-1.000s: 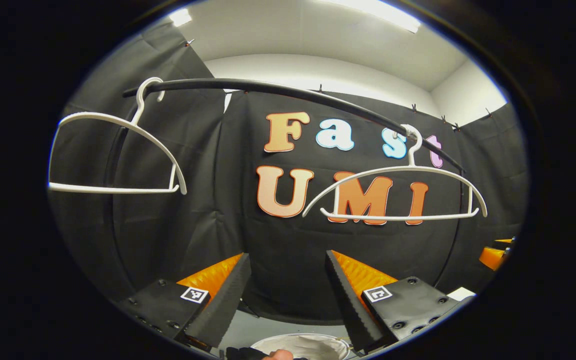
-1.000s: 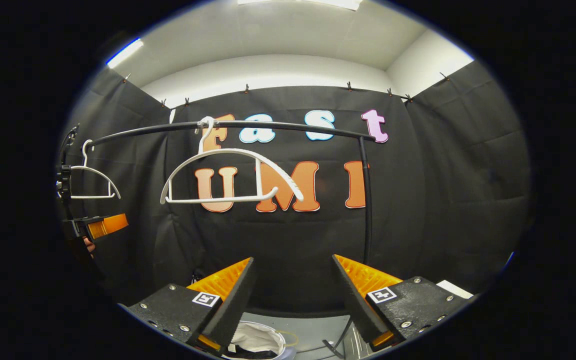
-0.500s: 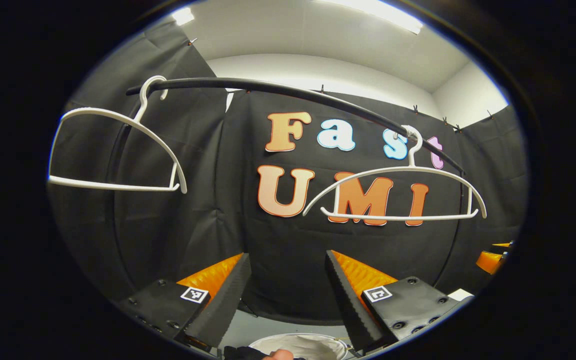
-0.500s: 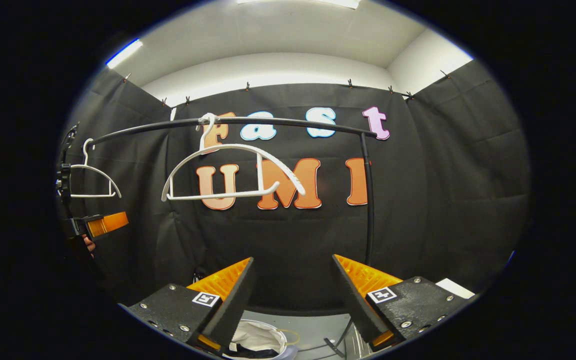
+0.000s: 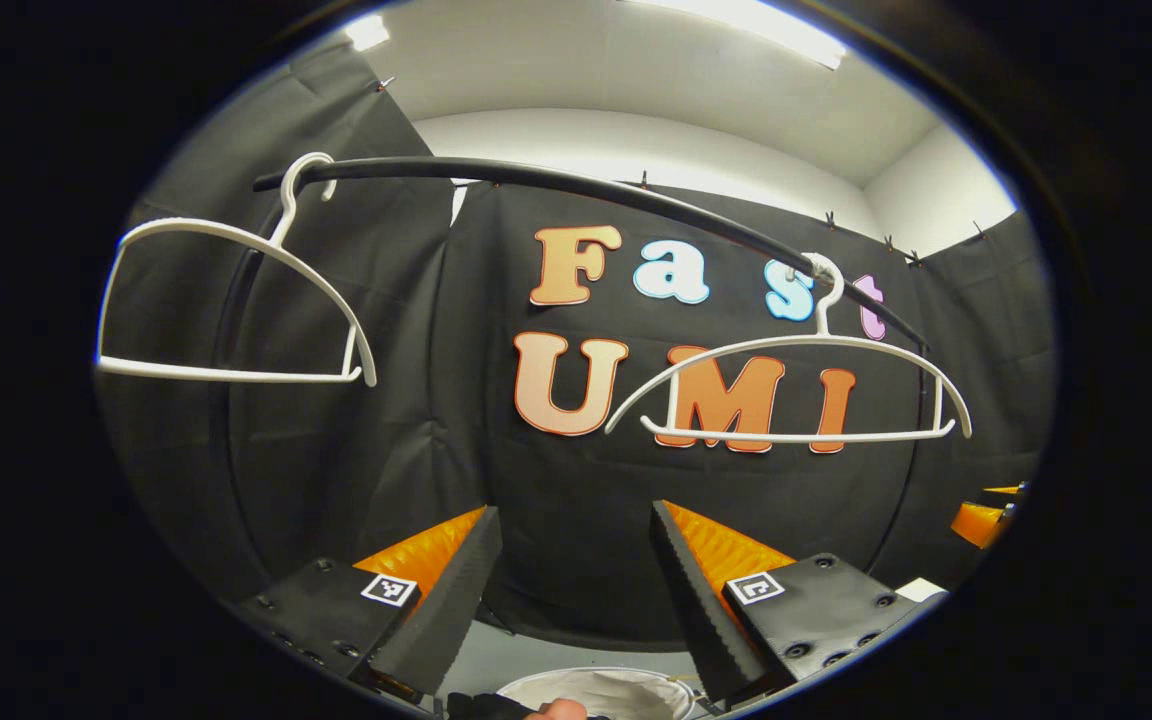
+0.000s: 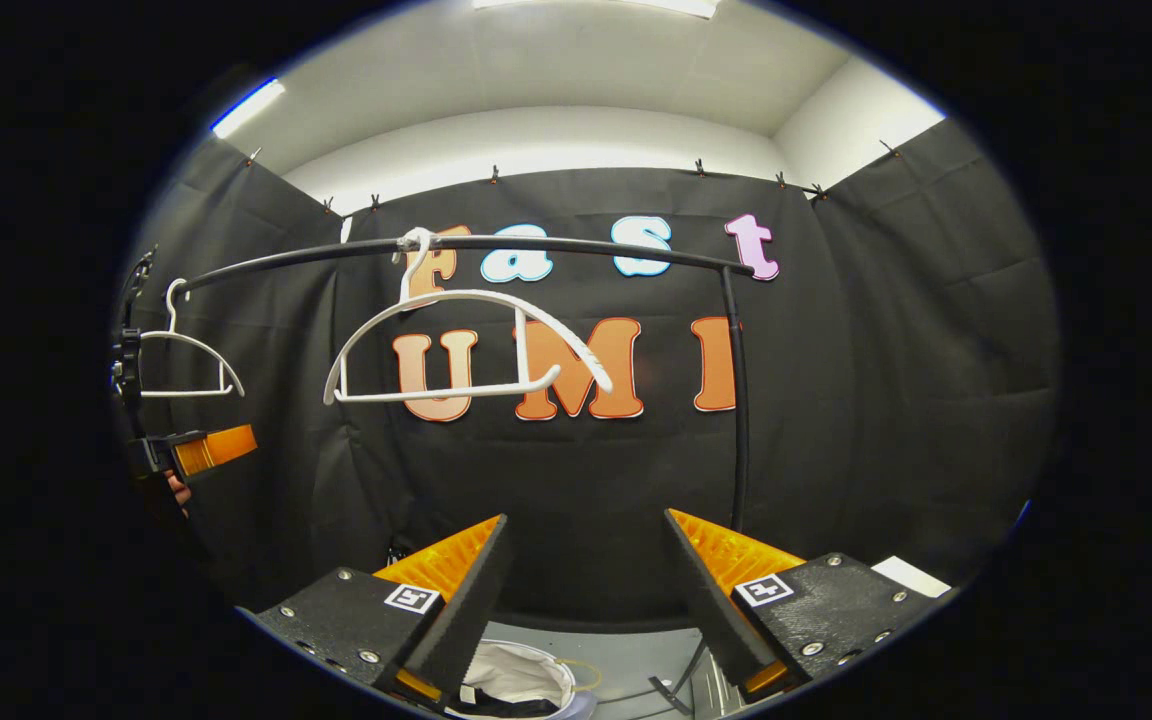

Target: Grasp the clothes on the hanger with both hands and then place them into the laundry hamper below.

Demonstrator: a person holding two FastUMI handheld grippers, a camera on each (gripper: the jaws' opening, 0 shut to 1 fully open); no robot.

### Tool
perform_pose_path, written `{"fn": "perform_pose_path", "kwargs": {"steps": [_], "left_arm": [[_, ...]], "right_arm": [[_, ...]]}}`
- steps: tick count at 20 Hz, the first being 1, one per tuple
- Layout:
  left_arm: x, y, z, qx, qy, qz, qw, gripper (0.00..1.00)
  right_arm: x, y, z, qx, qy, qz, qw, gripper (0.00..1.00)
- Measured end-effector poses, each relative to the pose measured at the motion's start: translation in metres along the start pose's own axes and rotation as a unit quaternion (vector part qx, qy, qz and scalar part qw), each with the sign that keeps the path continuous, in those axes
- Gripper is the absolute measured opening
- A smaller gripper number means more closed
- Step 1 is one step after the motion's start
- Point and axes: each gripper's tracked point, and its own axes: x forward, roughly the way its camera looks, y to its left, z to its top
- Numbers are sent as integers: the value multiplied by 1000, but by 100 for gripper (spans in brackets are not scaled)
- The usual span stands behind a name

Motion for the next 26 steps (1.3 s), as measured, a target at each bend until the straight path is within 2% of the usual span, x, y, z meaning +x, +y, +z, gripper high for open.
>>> {"fn": "perform_pose_path", "kwargs": {"steps": [5, 6, 7, 8, 9, 10, 12, 13, 19, 20, 22, 23, 24, 26], "left_arm": [[-2, 2, 0, -2, 1, 0, 1000, 94], [-2, 2, -1, -2, 2, 0, 1000, 94], [-3, 2, 0, -2, 2, 1, 1000, 97], [-3, 3, -1, -2, 1, 1, 1000, 94], [-3, 3, -1, -2, 1, 1, 1000, 94], [-4, 3, -1, -2, 1, 2, 1000, 97], [-6, 3, -1, -2, 1, 2, 1000, 94], [-6, 3, 0, -2, -1, 2, 1000, 97], [-7, 5, 0, -1, -1, 4, 1000, 97], [-8, 4, 0, -1, -1, 4, 1000, 97], [-8, 4, 0, -1, -1, 5, 1000, 97], [-8, 3, -1, 0, -1, 4, 1000, 97], [-8, 3, -1, 0, 0, 4, 1000, 94], [-9, 3, -2, 1, 0, 4, 1000, 94]], "right_arm": [[0, 2, -2, 0, 3, 3, 1000, 100], [-1, 2, -3, 0, 3, 4, 1000, 92], [0, 3, -2, 0, 3, 4, 1000, 92], [-1, 2, -3, 0, 3, 4, 1000, 92], [0, 3, -2, 1, 3, 5, 1000, 100], [-1, 3, -1, 1, 1, 5, 1000, 100], [-2, 2, -1, 0, 2, 4, 1000, 100], [-2, 2, -1, 1, 2, 5, 1000, 100], [-3, 3, 0, 0, 0, 5, 1000, 100], [-4, 2, -1, 1, 0, 5, 1000, 92], [-4, 2, -2, 2, 1, 5, 1000, 92], [-4, 2, -1, 2, 2, 5, 1000, 100], [-4, 2, -2, 2, 2, 5, 1000, 100], [-6, 2, 0, 2, 0, 5, 1000, 100]]}}
